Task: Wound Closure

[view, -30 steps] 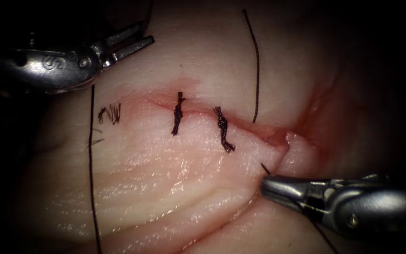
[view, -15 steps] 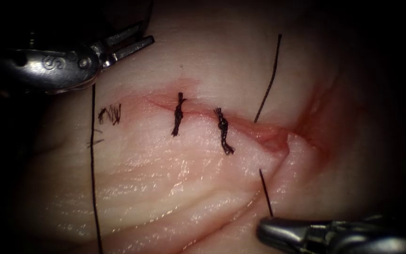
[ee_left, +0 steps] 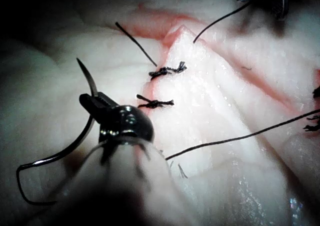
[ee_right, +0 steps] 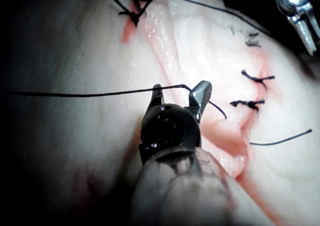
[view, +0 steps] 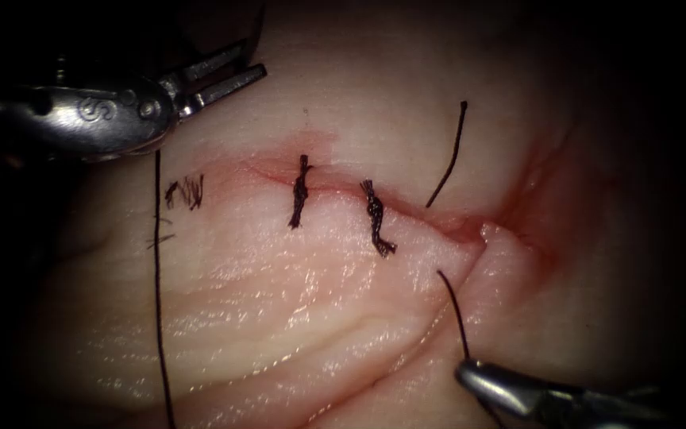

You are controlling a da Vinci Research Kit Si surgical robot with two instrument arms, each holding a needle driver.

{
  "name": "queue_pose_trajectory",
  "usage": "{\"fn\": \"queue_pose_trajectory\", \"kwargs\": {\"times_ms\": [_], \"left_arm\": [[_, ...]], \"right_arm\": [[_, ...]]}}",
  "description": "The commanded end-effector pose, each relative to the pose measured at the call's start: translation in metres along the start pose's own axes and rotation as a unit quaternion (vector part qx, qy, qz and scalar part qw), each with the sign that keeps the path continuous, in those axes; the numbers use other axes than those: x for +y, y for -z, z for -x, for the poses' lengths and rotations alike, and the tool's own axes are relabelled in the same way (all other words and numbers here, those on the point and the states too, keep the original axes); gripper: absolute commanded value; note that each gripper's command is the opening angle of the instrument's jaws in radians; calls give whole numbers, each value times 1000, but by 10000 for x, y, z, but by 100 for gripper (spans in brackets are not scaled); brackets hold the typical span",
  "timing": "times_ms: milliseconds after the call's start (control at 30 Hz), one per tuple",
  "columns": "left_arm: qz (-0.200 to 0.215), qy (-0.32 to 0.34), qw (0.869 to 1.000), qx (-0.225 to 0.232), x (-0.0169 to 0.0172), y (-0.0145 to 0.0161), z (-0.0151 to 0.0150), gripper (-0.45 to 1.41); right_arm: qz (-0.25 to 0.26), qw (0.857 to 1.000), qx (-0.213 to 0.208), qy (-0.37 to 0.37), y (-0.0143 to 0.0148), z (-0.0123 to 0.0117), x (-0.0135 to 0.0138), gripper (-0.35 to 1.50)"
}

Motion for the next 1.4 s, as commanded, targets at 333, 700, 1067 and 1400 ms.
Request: {"fn": "queue_pose_trajectory", "kwargs": {"times_ms": [333, 700, 1067, 1400], "left_arm": [[1, -1, 1000, 1, 2, -8, 0, -45], [1, -1, 1000, 0, 4, -11, -1, -45], [3, -2, 1000, 0, 4, -11, -1, -45], [3, -2, 1000, 0, 5, -11, -1, -45]], "right_arm": [[32, 993, -93, 62, 37, 30, 32, 145], [61, 979, -44, -190, 9, 49, 59, -35], [53, 966, 30, -250, -40, 70, 60, -35], [36, 968, 51, -244, -83, 96, 36, -35]]}}
